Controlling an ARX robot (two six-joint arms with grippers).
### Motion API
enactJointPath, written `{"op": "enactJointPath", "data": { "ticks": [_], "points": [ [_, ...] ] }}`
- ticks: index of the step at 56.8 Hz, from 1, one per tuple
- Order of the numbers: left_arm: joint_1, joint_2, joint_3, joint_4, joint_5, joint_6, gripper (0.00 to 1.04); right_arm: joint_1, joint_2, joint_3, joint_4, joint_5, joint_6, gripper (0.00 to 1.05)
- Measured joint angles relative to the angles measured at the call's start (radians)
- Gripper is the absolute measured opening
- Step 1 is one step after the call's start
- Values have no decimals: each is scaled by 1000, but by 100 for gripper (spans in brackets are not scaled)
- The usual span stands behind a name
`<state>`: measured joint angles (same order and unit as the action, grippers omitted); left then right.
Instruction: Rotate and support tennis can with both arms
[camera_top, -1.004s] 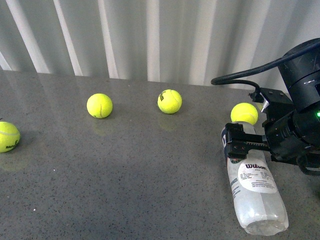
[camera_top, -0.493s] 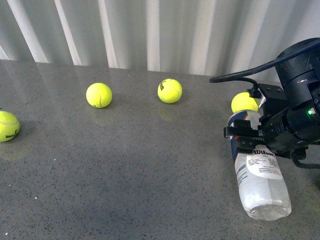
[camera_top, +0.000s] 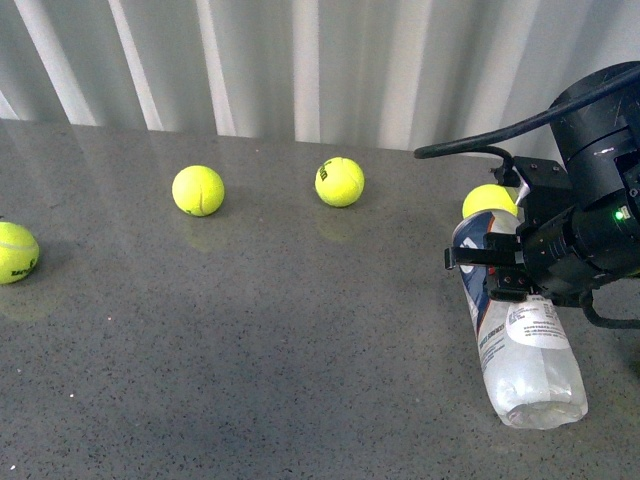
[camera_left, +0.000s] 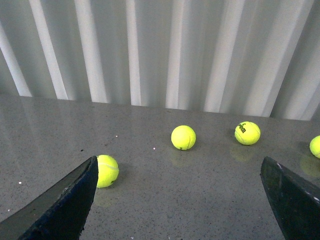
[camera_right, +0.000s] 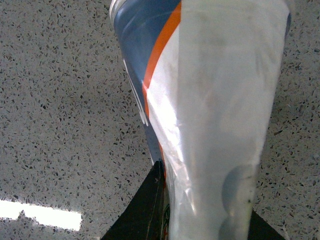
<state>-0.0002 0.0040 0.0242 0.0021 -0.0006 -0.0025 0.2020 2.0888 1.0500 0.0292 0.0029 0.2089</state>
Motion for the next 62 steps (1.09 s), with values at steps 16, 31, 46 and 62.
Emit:
{"op": "enactJointPath", "data": {
  "ticks": [16, 31, 46, 62],
  "points": [
    [0, 0, 0, 0, 0, 0, 98, 21, -19, -12, 13, 8, -8, 12],
    [0, 0, 0, 0, 0, 0, 98, 62, -22, -22, 45, 32, -15, 10],
    [0, 0, 0, 0, 0, 0, 98, 93, -34, -49, 117, 109, -83, 7],
    [0, 0, 0, 0, 0, 0, 98, 156, -130, -160, 414, 305, -507, 7]
  ]
}}
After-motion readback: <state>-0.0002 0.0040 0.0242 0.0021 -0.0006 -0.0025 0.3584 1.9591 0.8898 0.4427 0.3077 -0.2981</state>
